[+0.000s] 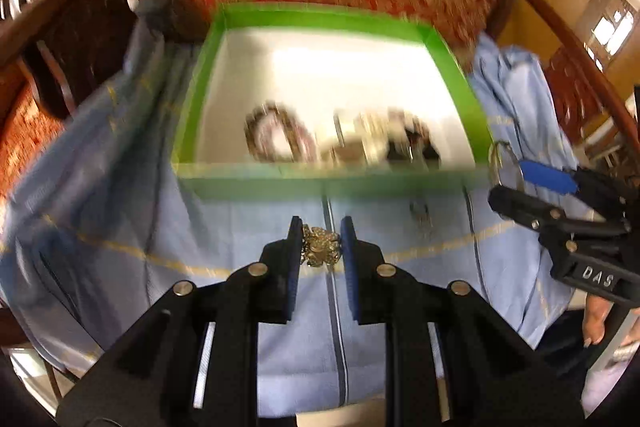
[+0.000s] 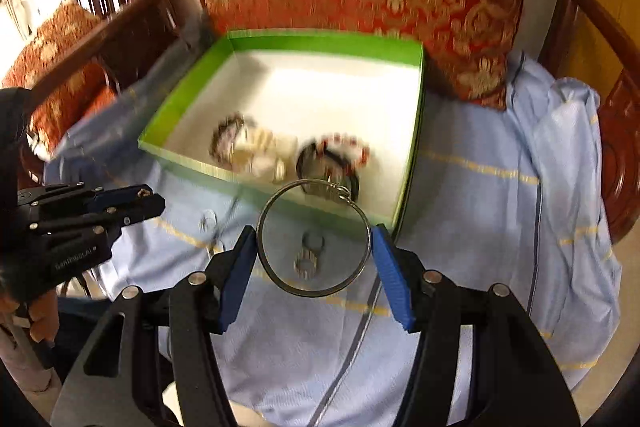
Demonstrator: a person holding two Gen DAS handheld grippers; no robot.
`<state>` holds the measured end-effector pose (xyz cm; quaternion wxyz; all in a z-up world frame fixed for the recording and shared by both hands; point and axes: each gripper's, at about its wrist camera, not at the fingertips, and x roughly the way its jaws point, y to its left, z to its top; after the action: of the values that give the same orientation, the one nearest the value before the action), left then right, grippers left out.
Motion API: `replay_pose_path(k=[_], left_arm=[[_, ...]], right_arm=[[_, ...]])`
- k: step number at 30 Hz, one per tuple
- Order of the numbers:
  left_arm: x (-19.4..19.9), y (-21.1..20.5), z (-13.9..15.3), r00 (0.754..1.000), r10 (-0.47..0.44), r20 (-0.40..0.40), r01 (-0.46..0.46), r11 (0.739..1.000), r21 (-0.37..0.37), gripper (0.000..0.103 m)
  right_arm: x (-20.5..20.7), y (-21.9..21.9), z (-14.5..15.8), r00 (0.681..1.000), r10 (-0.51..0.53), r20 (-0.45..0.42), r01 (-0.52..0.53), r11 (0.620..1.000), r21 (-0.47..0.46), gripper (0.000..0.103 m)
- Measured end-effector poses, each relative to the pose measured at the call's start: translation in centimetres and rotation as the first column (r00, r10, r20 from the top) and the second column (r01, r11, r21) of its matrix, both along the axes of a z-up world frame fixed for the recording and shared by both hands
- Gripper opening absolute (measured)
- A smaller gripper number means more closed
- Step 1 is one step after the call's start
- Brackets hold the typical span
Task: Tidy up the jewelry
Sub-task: 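Carry the hoop bangle and gold charm into the green box and release both, then grasp the gold beaded ring with the right tool while the left grasps a silver stone ring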
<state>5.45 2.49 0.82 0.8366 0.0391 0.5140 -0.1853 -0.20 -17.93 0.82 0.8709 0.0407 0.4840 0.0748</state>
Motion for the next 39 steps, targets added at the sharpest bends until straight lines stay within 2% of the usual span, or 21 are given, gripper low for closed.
replay_pose_path(k=[3,6,8,11,14,16,20,22,29,33,39], left_arm=[[3.0,-1.4,0.9,1.0,0.0,0.022,0.0,1.0,0.02,0.019],[5.8,-3.2,0.5,1.0,-0.006,0.026,0.005,0.999,0.047,0.019],[7.1,-4.0,-0.6,1.0,-0.001,0.026,-0.001,0.997,0.071,0.019],[9.0,-4.6,-2.9,1.0,0.012,-0.02,-0.01,0.995,0.099,0.02],[9.9,-4.0,-3.9,0.999,0.032,0.0,-0.032,0.997,0.073,0.021],[9.8,-3.5,-3.6,0.999,0.037,0.011,-0.038,0.996,0.076,0.04],[7.8,-1.6,-1.8,0.999,0.025,0.035,-0.026,0.999,0.034,0.051],[6.3,-0.9,-1.1,0.999,0.009,0.032,-0.01,1.0,0.018,0.06],[2.1,0.9,0.0,0.998,0.009,0.06,-0.011,1.0,0.025,0.068],[0.2,0.8,-0.2,0.998,-0.006,0.058,0.005,1.0,0.009,0.074],[-0.6,-0.6,-1.2,0.997,-0.038,0.065,0.033,0.997,0.073,0.075]], right_arm=[[2.9,-0.6,0.7,0.999,-0.028,0.017,0.028,0.999,0.023,0.058],[5.9,-0.9,0.1,0.999,-0.047,0.003,0.047,0.998,0.03,0.058],[7.9,-0.7,-0.7,0.998,-0.055,-0.004,0.055,0.998,-0.01,0.058],[9.8,-0.2,-2.1,0.998,-0.06,-0.018,0.059,0.997,-0.052,0.058],[10.5,-0.3,-2.9,0.997,-0.078,-0.027,0.077,0.996,-0.052,0.06],[10.3,-0.4,-2.7,0.996,-0.081,-0.035,0.08,0.996,-0.041,0.068],[8.1,-0.4,-0.9,0.998,-0.057,-0.009,0.057,0.998,-0.003,0.072],[6.4,-0.1,-0.1,0.999,-0.04,0.003,0.04,0.999,-0.005,0.072],[1.5,3.5,1.2,0.995,0.019,0.101,-0.003,0.988,-0.154,0.072],[0.0,5.0,0.8,0.992,0.065,0.104,-0.044,0.98,-0.195,0.072],[-0.3,5.8,0.1,0.993,0.084,0.087,-0.062,0.972,-0.226,0.072]])
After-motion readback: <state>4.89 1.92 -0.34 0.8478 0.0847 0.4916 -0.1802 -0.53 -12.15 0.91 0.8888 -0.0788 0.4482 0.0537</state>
